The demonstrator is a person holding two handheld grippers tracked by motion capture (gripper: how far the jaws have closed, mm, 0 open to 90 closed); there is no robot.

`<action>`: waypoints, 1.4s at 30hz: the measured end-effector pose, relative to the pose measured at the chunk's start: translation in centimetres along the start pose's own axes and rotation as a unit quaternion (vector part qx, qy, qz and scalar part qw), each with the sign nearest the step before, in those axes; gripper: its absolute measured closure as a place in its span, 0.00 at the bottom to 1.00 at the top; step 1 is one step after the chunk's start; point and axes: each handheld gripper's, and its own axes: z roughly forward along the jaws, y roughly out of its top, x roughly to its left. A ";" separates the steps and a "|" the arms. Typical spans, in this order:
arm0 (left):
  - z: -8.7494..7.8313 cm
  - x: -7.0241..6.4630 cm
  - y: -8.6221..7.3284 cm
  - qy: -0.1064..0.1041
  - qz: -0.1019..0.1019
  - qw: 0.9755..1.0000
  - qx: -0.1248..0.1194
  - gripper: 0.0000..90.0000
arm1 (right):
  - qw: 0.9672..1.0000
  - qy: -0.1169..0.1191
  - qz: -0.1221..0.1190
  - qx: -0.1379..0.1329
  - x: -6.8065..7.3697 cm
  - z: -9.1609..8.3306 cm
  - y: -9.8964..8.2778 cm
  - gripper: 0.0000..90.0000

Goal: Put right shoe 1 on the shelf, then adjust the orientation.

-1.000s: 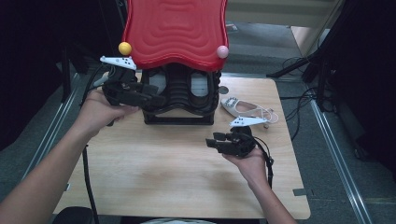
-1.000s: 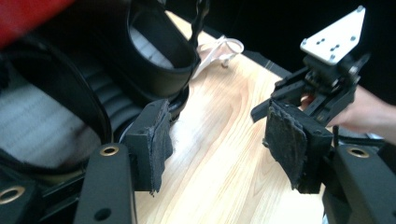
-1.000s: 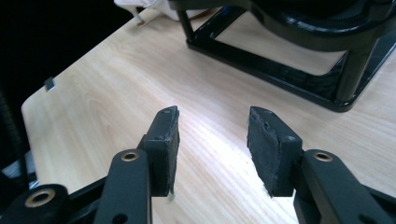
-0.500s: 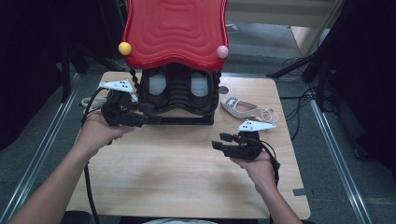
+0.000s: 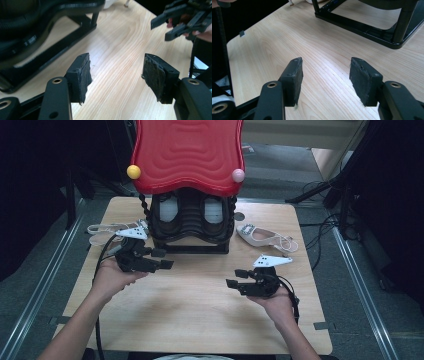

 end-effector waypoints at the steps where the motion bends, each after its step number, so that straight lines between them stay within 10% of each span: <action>1: 0.3 0.2 -0.4 -0.001 -0.004 1.000 0.000 0.44 | 1.000 -0.001 -0.001 0.000 0.0 0.0 -0.1 0.51; 14: 1.2 1.7 -3.9 0.006 -0.009 1.000 0.007 0.55 | 1.000 -0.015 0.011 -0.003 -1.0 0.2 -0.2 0.51; 25: 0.3 2.9 -4.7 0.004 -0.039 0.999 0.011 0.98 | 1.000 -0.025 0.017 0.005 -1.3 0.1 -0.3 0.49; 42: -2.4 7.0 -4.8 0.035 -0.078 0.996 -0.008 1.00 | 0.999 -0.026 0.023 0.013 -1.4 0.2 -0.3 0.48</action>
